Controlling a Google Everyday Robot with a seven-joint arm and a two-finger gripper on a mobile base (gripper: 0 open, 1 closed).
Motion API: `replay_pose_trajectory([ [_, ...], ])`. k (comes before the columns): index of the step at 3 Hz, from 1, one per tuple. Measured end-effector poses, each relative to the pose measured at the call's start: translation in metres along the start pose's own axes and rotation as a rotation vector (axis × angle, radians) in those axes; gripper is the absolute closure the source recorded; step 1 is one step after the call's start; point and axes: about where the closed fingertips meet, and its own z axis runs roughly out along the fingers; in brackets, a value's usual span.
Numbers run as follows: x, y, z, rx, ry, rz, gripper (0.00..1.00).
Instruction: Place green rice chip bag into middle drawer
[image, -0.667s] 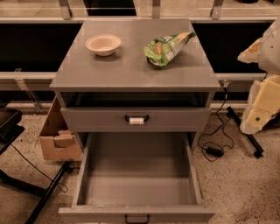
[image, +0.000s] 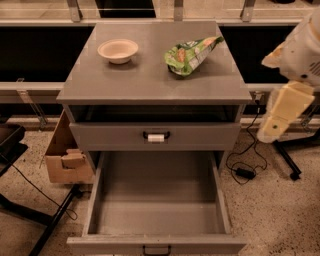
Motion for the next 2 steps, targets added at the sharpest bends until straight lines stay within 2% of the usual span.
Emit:
replay_pose_trajectory([
  [1, -0.025, -0.049, 0.029, 0.061, -0.034, 0.04, 0.0],
  [2, -0.051, -0.095, 0.053, 0.094, -0.052, 0.021, 0.0],
])
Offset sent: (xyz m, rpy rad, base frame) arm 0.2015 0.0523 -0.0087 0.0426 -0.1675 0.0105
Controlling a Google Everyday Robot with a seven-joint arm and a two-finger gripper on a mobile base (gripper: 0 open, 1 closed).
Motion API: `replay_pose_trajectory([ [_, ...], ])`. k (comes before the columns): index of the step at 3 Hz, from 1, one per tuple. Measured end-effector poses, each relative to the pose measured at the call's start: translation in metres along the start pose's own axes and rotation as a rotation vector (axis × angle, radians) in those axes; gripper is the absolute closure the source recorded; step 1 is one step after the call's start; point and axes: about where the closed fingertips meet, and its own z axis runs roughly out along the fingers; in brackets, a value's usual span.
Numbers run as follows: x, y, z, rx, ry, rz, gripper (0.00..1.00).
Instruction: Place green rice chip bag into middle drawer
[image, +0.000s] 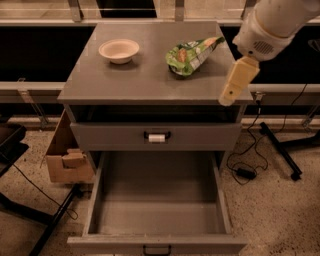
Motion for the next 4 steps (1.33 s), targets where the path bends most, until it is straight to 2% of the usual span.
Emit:
replay_pose_trajectory([
  [1, -0.029, -0.041, 0.027, 0.015, -0.027, -0.041, 0.0],
  [2, -0.033, -0.043, 0.033, 0.02, -0.042, -0.045, 0.0],
  [3, -0.048, -0.065, 0.053, 0.07, -0.121, -0.051, 0.0],
  [4, -0.063, -0.1, 0.072, 0.136, -0.2, -0.078, 0.0],
])
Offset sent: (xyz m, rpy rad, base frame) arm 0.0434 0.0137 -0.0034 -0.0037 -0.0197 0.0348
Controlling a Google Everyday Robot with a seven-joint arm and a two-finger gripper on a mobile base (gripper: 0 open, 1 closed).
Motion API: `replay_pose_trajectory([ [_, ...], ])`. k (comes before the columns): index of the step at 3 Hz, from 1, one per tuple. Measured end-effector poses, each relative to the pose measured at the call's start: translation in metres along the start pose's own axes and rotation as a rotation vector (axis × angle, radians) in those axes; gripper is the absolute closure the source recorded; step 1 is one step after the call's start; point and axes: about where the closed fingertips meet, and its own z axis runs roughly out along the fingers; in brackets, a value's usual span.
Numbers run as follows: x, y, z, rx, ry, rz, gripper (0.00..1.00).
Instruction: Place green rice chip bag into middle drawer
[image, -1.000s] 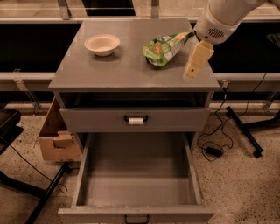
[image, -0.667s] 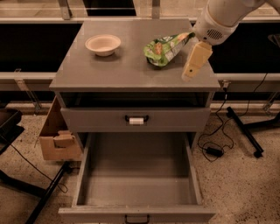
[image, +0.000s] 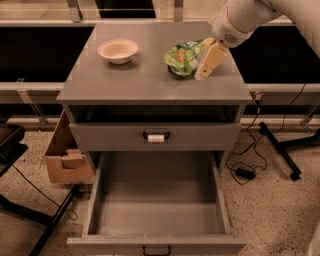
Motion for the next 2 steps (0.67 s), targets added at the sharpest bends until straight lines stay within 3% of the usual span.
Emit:
replay_pose_trajectory([
  [1, -0.008, -0.027, 0.03, 0.03, -0.03, -0.04, 0.0],
  [2, -0.015, -0.047, 0.065, 0.034, -0.012, -0.084, 0.0],
])
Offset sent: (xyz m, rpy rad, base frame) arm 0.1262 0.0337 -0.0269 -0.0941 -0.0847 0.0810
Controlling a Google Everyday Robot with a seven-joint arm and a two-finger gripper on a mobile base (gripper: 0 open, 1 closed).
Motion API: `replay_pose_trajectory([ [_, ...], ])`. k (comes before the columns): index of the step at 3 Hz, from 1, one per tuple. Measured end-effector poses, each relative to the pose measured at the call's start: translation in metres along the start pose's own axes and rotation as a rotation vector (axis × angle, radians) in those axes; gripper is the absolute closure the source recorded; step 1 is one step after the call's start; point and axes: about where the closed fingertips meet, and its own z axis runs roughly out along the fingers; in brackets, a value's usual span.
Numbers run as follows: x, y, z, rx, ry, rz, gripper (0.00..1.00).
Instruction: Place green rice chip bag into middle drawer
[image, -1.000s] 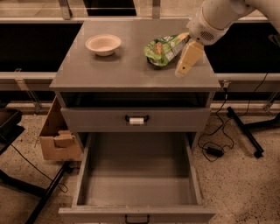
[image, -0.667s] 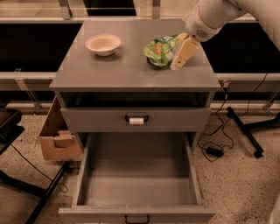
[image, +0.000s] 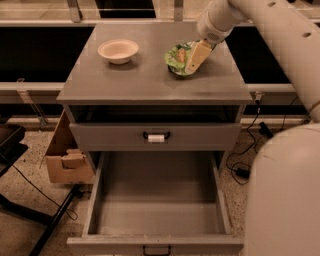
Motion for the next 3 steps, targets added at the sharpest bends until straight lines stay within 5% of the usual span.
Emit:
replay_pose_trajectory([
  [1, 0.004, -0.007, 0.038, -0.022, 0.071, -0.049, 0.0],
  [3, 0.018, -0.011, 0.07, -0.052, 0.151, -0.081, 0.41],
])
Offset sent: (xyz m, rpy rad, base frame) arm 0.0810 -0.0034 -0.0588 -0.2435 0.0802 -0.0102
